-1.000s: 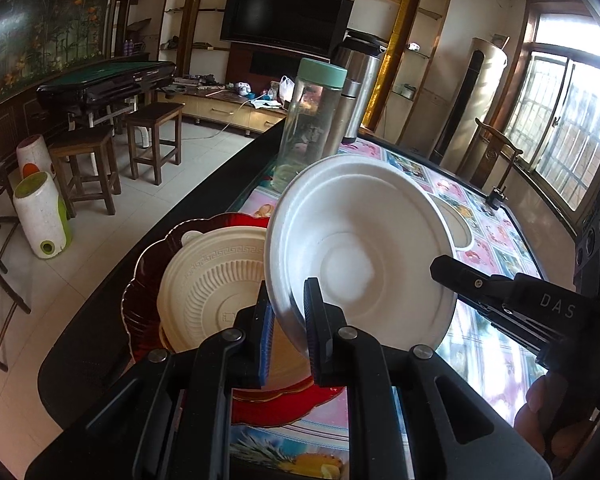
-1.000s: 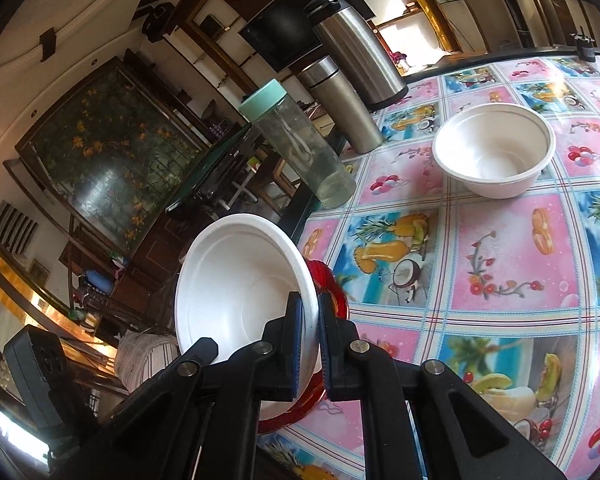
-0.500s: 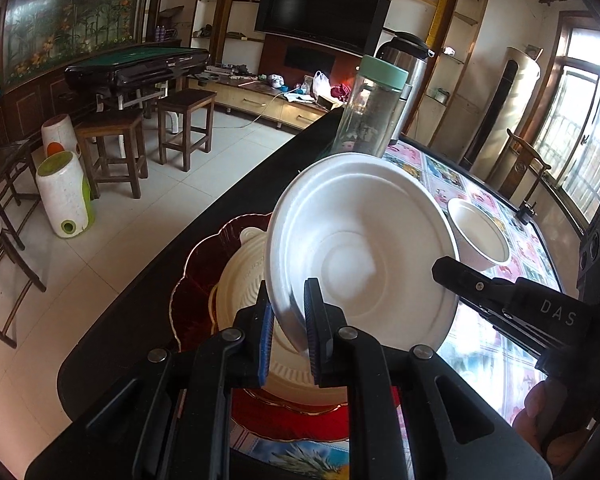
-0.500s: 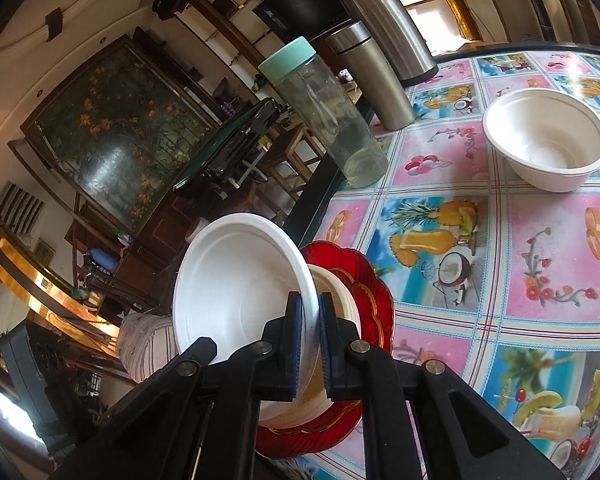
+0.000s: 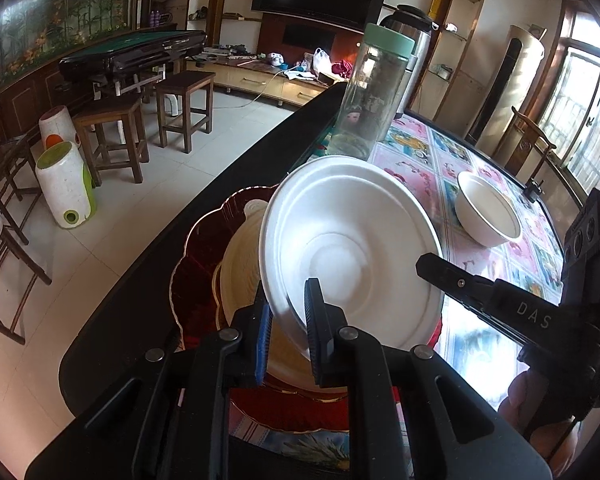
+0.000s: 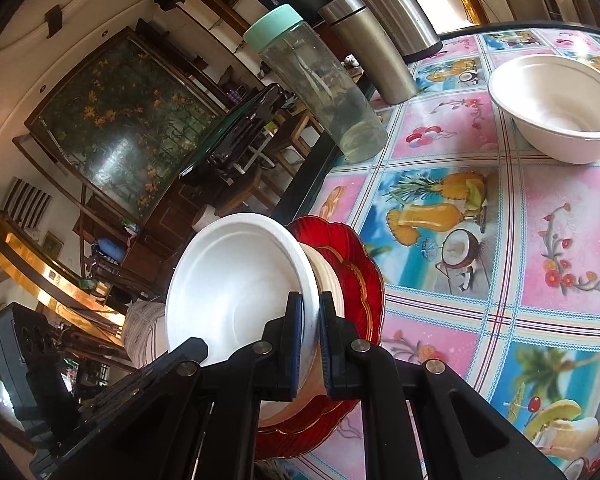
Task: Organize plates and bowls
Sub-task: 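Lower the white bowl into the beige bowl on the red plates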
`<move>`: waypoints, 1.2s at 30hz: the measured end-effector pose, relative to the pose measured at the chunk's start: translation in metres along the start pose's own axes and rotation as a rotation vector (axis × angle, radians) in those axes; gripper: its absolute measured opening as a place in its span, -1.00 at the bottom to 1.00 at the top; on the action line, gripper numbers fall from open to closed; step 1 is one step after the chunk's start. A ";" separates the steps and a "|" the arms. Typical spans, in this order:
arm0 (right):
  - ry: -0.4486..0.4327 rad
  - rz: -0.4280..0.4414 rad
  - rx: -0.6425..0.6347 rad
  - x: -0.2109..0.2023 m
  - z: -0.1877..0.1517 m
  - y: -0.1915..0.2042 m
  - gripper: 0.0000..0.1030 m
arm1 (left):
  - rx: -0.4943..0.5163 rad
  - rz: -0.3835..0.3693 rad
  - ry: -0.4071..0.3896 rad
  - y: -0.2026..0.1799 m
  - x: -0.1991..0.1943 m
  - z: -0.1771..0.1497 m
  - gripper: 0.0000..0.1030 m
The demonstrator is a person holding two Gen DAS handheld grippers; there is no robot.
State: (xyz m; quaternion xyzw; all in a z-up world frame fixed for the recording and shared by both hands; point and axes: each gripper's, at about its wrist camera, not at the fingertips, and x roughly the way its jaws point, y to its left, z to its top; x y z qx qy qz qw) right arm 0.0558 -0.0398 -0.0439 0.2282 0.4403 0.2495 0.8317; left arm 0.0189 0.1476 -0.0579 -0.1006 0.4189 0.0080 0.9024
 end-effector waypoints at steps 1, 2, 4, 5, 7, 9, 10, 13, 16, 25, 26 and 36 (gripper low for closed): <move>0.001 0.003 0.000 0.000 -0.001 -0.001 -0.82 | 0.006 0.000 0.005 -0.001 0.000 -0.002 -0.72; 0.002 0.008 0.000 -0.001 -0.001 -0.002 -0.82 | 0.008 0.001 0.011 -0.002 0.000 -0.003 -0.71; 0.006 0.021 0.005 -0.002 -0.001 -0.004 -0.82 | 0.009 0.000 0.017 -0.003 -0.001 -0.004 -0.71; 0.005 0.028 0.008 -0.003 -0.001 -0.005 -0.82 | 0.008 -0.003 0.019 -0.002 -0.002 -0.003 -0.71; -0.003 0.043 0.010 -0.006 -0.001 -0.006 -0.82 | 0.000 -0.019 0.030 0.000 -0.004 -0.001 -0.71; -0.015 0.054 0.006 -0.010 -0.001 -0.004 -0.80 | -0.005 -0.038 0.043 0.002 -0.005 0.000 -0.71; -0.022 0.058 0.004 -0.011 -0.001 -0.004 -0.79 | -0.006 -0.045 0.044 0.003 -0.007 0.000 -0.71; -0.033 0.062 -0.008 -0.014 -0.003 -0.001 -0.77 | 0.000 -0.048 0.048 0.001 -0.010 -0.001 -0.71; -0.029 0.044 -0.026 -0.012 -0.005 0.003 -0.76 | 0.013 -0.042 0.051 -0.001 -0.011 -0.004 -0.71; -0.010 0.035 -0.037 -0.002 -0.009 0.006 -0.76 | -0.005 -0.033 0.075 0.009 -0.004 -0.004 -0.71; -0.011 0.035 -0.031 -0.001 -0.009 0.005 -0.76 | -0.005 -0.034 0.076 0.008 -0.003 -0.003 -0.71; -0.012 0.045 -0.016 0.000 -0.007 0.001 -0.76 | -0.003 -0.030 0.087 0.009 -0.003 -0.001 -0.70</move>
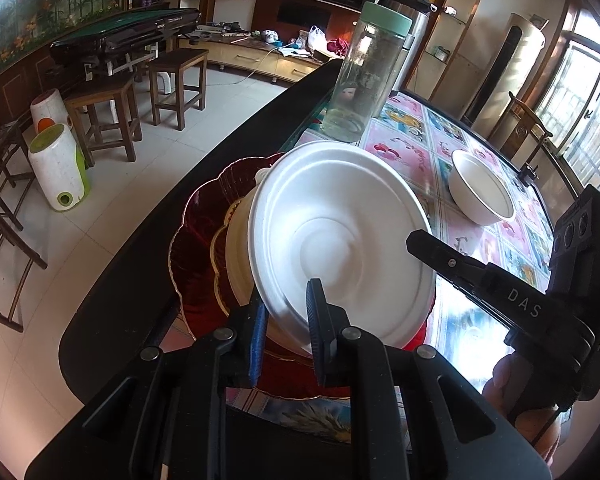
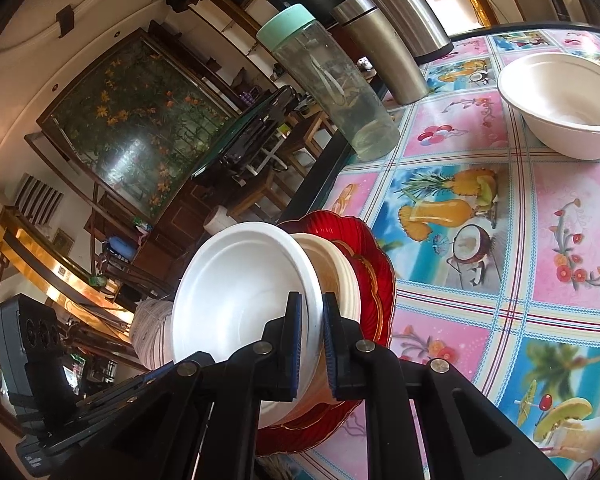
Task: Organize plates and bowls
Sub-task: 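Lower the white bowl into the beige bowl on the red plates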
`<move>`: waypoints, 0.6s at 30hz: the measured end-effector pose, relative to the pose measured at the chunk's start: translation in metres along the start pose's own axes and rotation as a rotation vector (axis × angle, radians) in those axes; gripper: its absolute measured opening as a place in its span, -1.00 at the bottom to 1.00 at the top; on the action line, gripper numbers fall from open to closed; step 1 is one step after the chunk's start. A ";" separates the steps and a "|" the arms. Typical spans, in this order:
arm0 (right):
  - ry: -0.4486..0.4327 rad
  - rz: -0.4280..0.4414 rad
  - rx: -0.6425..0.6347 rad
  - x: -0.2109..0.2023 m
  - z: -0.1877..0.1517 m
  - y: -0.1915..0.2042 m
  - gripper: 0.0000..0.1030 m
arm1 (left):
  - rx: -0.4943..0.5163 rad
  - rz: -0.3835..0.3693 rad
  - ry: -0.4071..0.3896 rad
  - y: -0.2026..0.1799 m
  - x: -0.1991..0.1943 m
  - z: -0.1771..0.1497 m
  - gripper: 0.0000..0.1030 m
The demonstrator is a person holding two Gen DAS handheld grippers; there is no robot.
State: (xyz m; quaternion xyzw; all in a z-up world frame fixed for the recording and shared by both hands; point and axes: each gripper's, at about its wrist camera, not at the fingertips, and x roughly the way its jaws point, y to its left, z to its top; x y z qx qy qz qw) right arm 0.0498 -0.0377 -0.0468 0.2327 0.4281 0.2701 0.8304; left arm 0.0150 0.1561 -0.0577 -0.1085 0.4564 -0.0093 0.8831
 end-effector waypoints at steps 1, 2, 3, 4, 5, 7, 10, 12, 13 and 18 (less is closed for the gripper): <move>0.001 0.003 0.002 0.000 0.000 0.000 -0.76 | 0.004 0.007 -0.001 -0.001 0.000 0.000 -0.68; 0.002 0.003 0.002 0.001 0.000 0.000 -0.76 | 0.010 0.014 -0.002 -0.002 0.000 -0.001 -0.65; 0.000 0.003 0.002 0.000 0.000 0.000 -0.76 | 0.016 0.022 -0.001 -0.003 0.000 -0.001 -0.65; -0.001 0.003 0.002 0.000 0.000 -0.001 -0.76 | 0.024 0.029 -0.004 -0.004 0.000 -0.001 -0.65; -0.003 0.005 0.003 0.000 0.000 -0.001 -0.76 | 0.032 0.037 -0.008 -0.005 -0.001 -0.002 -0.65; -0.007 0.003 0.004 -0.001 0.000 -0.001 -0.76 | 0.048 0.059 -0.017 -0.008 -0.002 -0.002 -0.65; -0.006 0.003 0.008 -0.001 0.000 -0.002 -0.76 | 0.072 0.090 -0.033 -0.011 -0.004 -0.004 -0.64; -0.006 0.002 0.006 -0.001 0.000 -0.002 -0.76 | 0.085 0.104 -0.037 -0.013 -0.004 -0.004 -0.64; -0.006 0.002 0.004 0.000 0.000 -0.002 -0.76 | 0.093 0.110 -0.037 -0.014 -0.004 -0.005 -0.63; -0.010 0.001 0.001 -0.001 -0.001 -0.002 -0.76 | 0.134 0.126 -0.018 -0.019 0.000 -0.008 -0.19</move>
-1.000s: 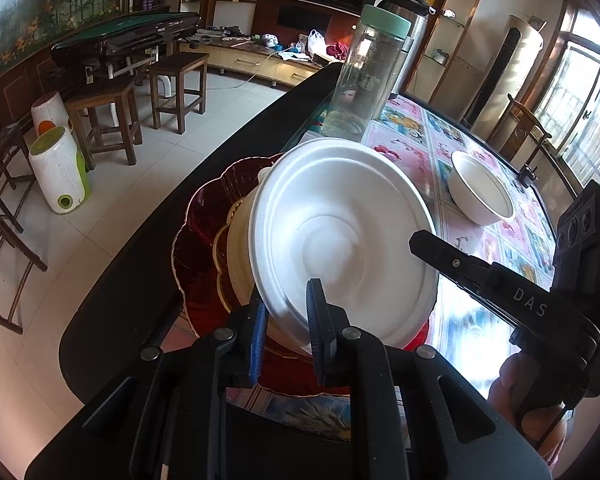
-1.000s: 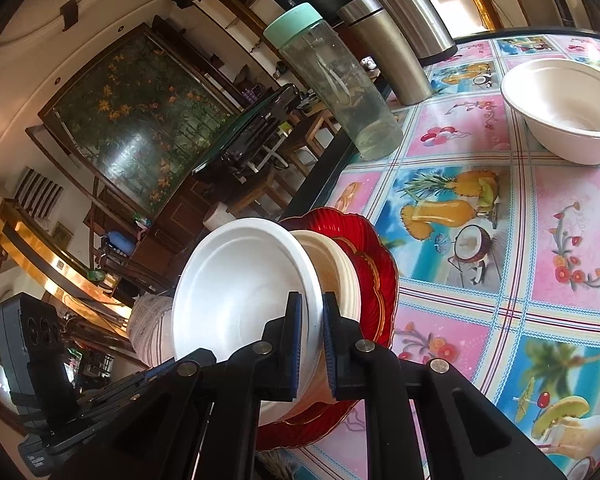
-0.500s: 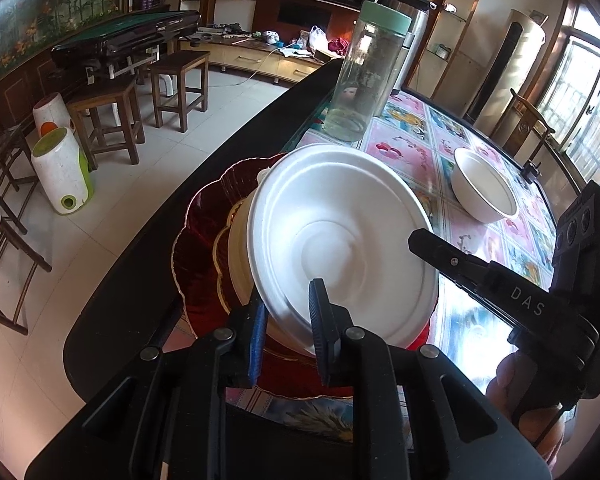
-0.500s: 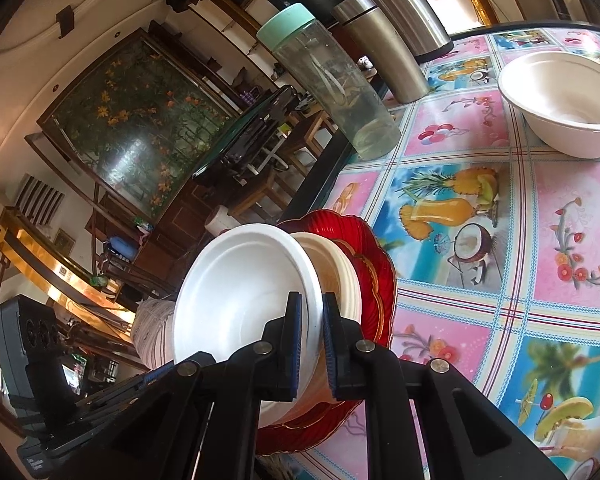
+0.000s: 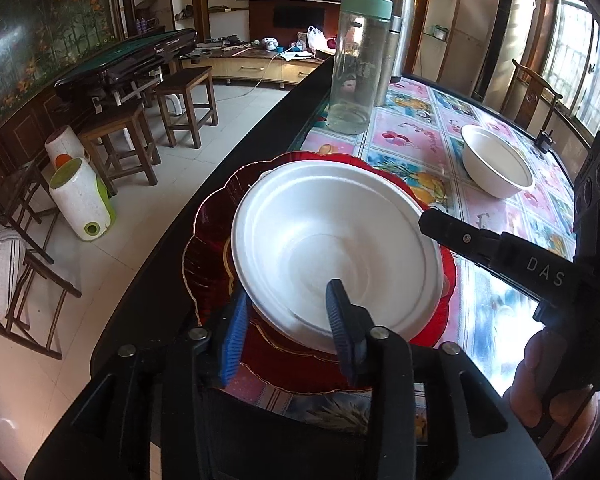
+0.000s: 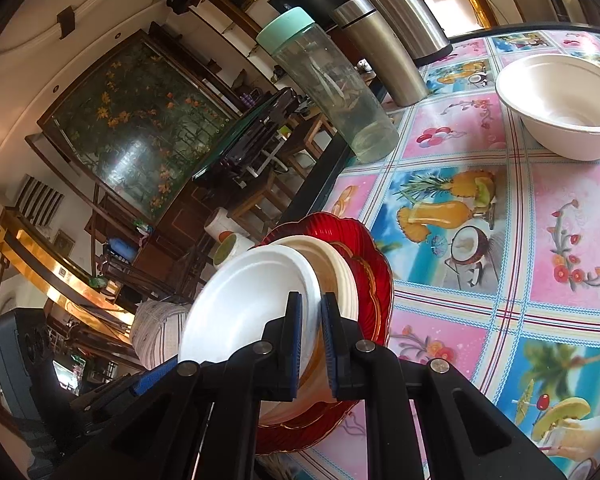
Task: Organize plates and bowls
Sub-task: 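Lower the white bowl into the beige bowl on the red plates, then open both grippers and release the white bowl rim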
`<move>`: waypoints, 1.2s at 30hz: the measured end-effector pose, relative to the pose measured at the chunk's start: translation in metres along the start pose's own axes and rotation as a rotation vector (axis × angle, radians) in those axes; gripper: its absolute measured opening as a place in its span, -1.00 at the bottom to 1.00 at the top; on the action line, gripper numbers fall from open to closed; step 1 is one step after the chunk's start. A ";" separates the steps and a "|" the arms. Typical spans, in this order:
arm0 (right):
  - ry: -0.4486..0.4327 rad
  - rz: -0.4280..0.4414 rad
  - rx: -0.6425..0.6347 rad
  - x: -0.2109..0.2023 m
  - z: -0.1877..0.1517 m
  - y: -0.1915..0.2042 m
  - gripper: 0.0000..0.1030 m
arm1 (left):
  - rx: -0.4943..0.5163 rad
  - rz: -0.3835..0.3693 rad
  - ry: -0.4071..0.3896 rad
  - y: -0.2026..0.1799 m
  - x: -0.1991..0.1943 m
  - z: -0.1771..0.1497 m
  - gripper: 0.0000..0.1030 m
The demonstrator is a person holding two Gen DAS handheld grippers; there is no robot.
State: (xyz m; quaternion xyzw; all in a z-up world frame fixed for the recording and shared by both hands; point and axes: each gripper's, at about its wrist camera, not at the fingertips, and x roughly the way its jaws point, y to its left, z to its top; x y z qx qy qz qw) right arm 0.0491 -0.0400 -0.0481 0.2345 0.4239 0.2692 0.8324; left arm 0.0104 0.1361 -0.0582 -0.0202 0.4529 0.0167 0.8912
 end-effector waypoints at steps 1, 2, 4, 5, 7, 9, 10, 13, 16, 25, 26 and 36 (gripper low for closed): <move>-0.001 0.000 0.001 0.000 0.000 0.000 -0.75 | 0.006 0.001 0.000 -0.001 0.000 0.000 -0.19; -0.001 0.000 0.003 0.000 0.000 0.000 -0.75 | 0.010 0.003 -0.001 -0.002 -0.001 -0.001 -0.19; 0.000 0.002 0.004 0.000 0.000 -0.001 -0.75 | 0.018 0.010 -0.004 -0.003 -0.002 -0.001 -0.19; 0.000 0.001 0.002 0.000 0.000 -0.001 -0.75 | 0.022 0.015 -0.008 -0.003 -0.003 -0.001 -0.19; 0.000 0.002 -0.001 -0.001 0.001 0.000 -0.75 | 0.028 0.026 -0.015 -0.004 -0.005 -0.001 -0.19; 0.001 0.004 -0.002 0.000 0.001 0.000 -0.75 | 0.037 0.043 -0.022 -0.004 -0.006 -0.001 -0.19; 0.001 0.004 -0.002 0.000 0.001 0.000 -0.75 | 0.042 0.052 -0.027 -0.005 -0.007 -0.001 -0.18; 0.000 0.004 -0.001 -0.001 0.000 0.001 -0.75 | 0.055 0.080 -0.047 -0.005 -0.011 -0.001 -0.11; 0.000 0.005 -0.001 -0.001 0.000 0.001 -0.75 | 0.066 0.099 -0.063 -0.006 -0.013 -0.001 -0.08; 0.000 0.005 0.000 -0.001 0.000 0.001 -0.75 | 0.090 0.128 -0.083 -0.007 -0.019 -0.003 -0.07; -0.001 0.006 -0.001 -0.001 0.000 0.001 -0.75 | 0.090 0.130 -0.083 -0.008 -0.019 -0.003 -0.07; -0.084 -0.018 0.015 -0.023 0.009 -0.009 -0.38 | 0.105 0.142 -0.094 -0.016 -0.023 -0.001 0.11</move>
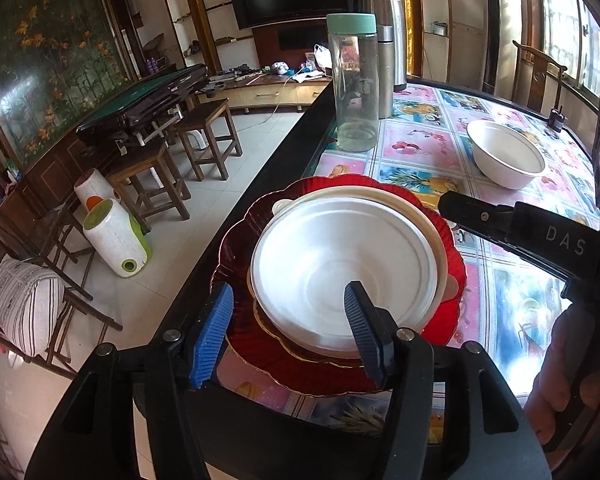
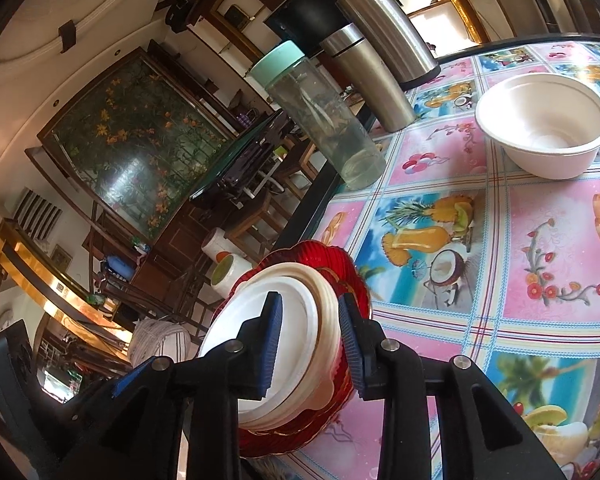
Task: Organize plates and bowls
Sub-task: 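Open both grippers and release the white bowl rim, then move both grippers away from the stack to the remaining white bowl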
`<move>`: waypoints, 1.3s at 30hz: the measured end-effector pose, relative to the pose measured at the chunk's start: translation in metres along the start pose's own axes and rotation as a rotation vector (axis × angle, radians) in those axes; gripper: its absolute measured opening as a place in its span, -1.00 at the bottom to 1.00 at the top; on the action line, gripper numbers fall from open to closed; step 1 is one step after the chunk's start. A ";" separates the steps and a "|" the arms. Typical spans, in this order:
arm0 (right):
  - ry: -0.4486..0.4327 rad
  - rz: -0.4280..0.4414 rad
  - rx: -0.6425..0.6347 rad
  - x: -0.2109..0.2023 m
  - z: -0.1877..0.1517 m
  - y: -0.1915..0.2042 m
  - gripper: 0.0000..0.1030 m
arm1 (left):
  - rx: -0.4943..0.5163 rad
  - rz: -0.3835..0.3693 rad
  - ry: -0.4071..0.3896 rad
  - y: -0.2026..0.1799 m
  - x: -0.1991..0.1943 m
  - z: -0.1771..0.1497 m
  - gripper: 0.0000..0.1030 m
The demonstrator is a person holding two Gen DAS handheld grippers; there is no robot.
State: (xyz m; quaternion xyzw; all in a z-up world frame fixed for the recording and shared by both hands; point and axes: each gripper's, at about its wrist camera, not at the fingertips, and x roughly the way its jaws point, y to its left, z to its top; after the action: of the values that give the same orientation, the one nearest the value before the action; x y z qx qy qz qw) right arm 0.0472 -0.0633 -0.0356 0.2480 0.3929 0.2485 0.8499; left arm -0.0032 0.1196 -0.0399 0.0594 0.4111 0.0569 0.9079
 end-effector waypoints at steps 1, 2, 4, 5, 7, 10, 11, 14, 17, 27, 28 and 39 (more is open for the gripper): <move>-0.007 -0.007 0.002 -0.004 0.002 -0.003 -0.38 | 0.003 -0.001 -0.002 -0.002 -0.001 0.001 0.11; -0.017 -0.013 0.008 -0.008 0.005 -0.007 -0.38 | 0.005 -0.004 -0.005 -0.005 -0.002 0.003 0.11; -0.043 -0.028 0.026 -0.019 0.012 -0.020 -0.38 | 0.012 -0.024 -0.010 -0.012 -0.005 0.006 0.13; -0.060 -0.040 0.040 -0.026 0.016 -0.028 -0.38 | 0.012 -0.039 -0.012 -0.016 -0.007 0.008 0.23; -0.094 -0.060 0.078 -0.042 0.025 -0.048 -0.38 | 0.006 -0.081 -0.018 -0.027 -0.011 0.013 0.41; -0.154 -0.089 0.152 -0.070 0.038 -0.083 -0.37 | 0.013 -0.169 -0.010 -0.051 -0.014 0.020 0.46; -0.175 -0.100 0.177 -0.081 0.042 -0.096 -0.36 | 0.017 -0.207 -0.003 -0.061 -0.014 0.023 0.46; -0.230 -0.136 0.241 -0.113 0.053 -0.132 -0.33 | 0.012 -0.307 0.023 -0.090 -0.012 0.036 0.49; -0.264 -0.160 0.316 -0.140 0.063 -0.168 -0.32 | -0.013 -0.379 0.063 -0.117 -0.003 0.054 0.49; -0.223 -0.181 0.541 -0.173 0.152 -0.223 -0.15 | -0.259 -0.314 0.118 -0.151 0.055 0.137 0.49; -0.198 -0.182 0.535 -0.165 0.160 -0.220 -0.02 | -0.276 -0.302 0.130 -0.152 0.061 0.144 0.49; -0.048 -0.263 0.494 -0.079 0.154 -0.220 0.08 | -0.361 -0.347 0.203 -0.158 0.109 0.164 0.53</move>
State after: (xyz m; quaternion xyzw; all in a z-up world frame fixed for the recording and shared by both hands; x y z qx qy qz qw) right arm 0.1746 -0.3128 -0.0408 0.4002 0.4502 0.0267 0.7978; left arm 0.2002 -0.0298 -0.0374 -0.1809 0.4873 -0.0214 0.8541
